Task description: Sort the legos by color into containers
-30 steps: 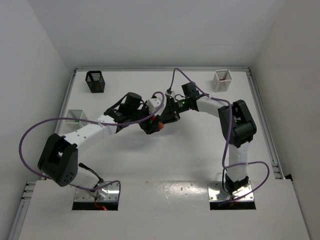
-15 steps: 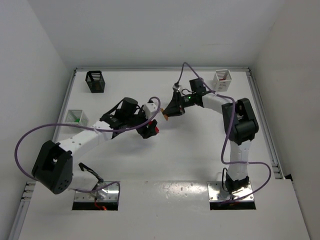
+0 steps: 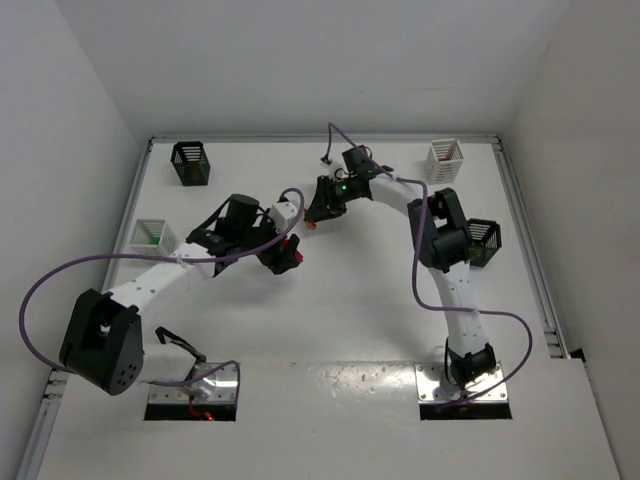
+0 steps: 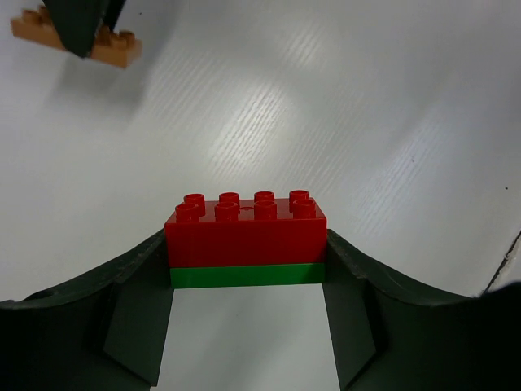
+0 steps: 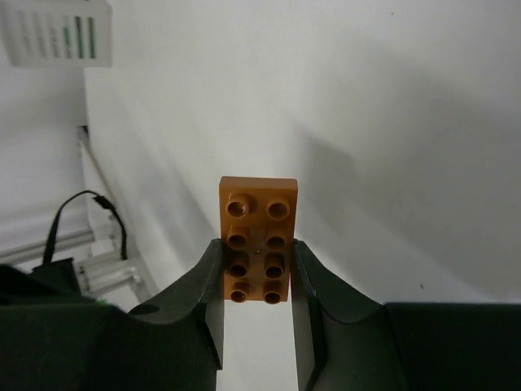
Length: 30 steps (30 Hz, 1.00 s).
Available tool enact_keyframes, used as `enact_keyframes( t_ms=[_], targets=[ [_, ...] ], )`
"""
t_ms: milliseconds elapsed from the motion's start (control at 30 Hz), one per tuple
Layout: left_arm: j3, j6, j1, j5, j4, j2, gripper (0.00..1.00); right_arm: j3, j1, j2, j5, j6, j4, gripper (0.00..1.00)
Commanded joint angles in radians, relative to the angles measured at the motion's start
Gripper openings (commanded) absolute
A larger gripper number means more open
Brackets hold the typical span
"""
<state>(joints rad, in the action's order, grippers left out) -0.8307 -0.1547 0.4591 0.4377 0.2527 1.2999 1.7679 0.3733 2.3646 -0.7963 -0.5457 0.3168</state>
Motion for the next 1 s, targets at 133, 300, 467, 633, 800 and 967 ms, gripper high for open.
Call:
enact_keyframes(
  t_ms=[133,300,467,633,800,967],
  targets=[
    [-0.019,0.035,-0.048,0.016,-0.003,-0.033,0.22,0.049,0.047,0.015,0.095,0.026,0.044,0.66],
    [-0.008,0.044,-0.048,0.026,-0.021,-0.033,0.22,-0.079,0.027,-0.135,0.016,0.036,0.031,0.66],
    [-0.008,0.044,-0.048,0.026,-0.041,-0.022,0.22,-0.192,0.048,-0.252,-0.2,0.075,0.079,0.66],
    [-0.008,0.053,-0.048,0.044,-0.05,-0.022,0.22,-0.396,0.104,-0.341,-0.323,-0.112,-0.151,0.66],
    [-0.008,0.053,-0.048,0.044,-0.05,-0.022,0.22,-0.406,0.141,-0.332,-0.366,-0.186,-0.192,0.67],
    [-0.008,0.053,-0.048,0.053,-0.05,-0.022,0.22,-0.415,0.159,-0.332,-0.376,-0.218,-0.234,0.74]
  ],
)
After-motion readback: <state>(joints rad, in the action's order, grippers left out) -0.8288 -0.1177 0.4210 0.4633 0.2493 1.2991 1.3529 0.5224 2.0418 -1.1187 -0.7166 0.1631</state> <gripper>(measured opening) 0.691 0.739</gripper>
